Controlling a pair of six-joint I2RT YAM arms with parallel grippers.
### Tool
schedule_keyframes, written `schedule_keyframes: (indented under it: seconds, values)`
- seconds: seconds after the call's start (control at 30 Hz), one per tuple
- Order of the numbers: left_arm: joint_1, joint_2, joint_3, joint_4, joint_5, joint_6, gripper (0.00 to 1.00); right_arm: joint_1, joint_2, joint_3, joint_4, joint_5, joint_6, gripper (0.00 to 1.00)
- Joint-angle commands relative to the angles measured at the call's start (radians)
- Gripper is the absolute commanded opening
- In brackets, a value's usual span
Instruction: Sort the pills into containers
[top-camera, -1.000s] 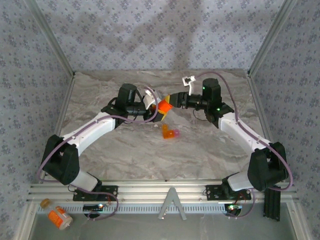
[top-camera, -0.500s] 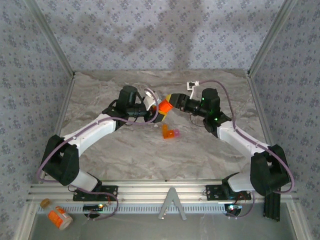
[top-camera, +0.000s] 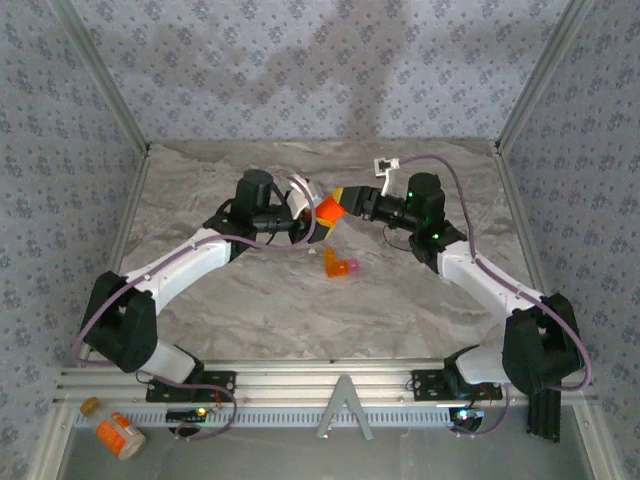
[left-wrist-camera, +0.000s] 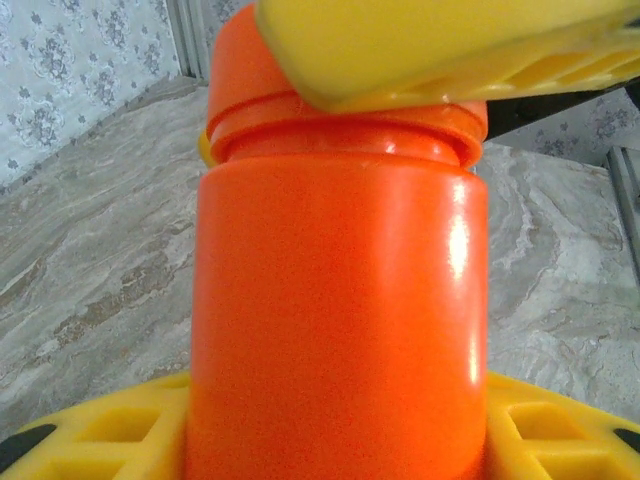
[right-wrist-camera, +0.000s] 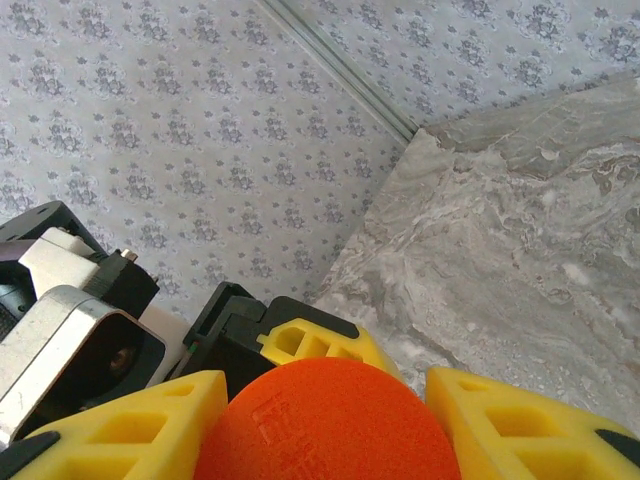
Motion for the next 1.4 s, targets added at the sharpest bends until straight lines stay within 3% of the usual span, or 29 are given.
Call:
schedule_keyframes:
  seconds: [0.0,0.1,0.27,0.37,0.6,0.7,1.17,1.37]
  values:
    - [0.010,-0.023,0.019,0.022,0.001,-0.003,0.00,0.003,-0.009,0.048,-0.014,-0.042,-0.036,0.47]
    - [0.010,-0.018,0.024,0.018,-0.001,-0.002,0.00,0.005,-0.001,0.061,-0.032,-0.019,-0.004,0.55]
    - [0.010,-0.003,0.025,0.015,-0.018,-0.003,0.00,0.001,-0.025,0.074,-0.036,0.026,0.082,0.87]
    - [0.010,0.002,0.026,0.013,-0.034,0.003,0.00,-0.004,-0.056,0.099,-0.109,0.067,0.110,0.94]
    - [0.010,0.016,0.035,0.002,-0.090,0.033,0.00,0.015,-0.136,0.162,-0.505,0.373,0.234,0.95]
    - [0.010,0.020,0.040,-0.005,-0.101,0.043,0.00,0.035,-0.146,0.166,-0.546,0.440,0.265,0.96]
    - [0.009,0.023,0.045,-0.013,-0.090,0.045,0.00,0.114,-0.022,0.241,-0.513,0.441,0.255,0.95]
    - [0.008,0.022,0.046,-0.010,-0.083,0.043,0.00,0.125,0.015,0.244,-0.482,0.429,0.265,0.90]
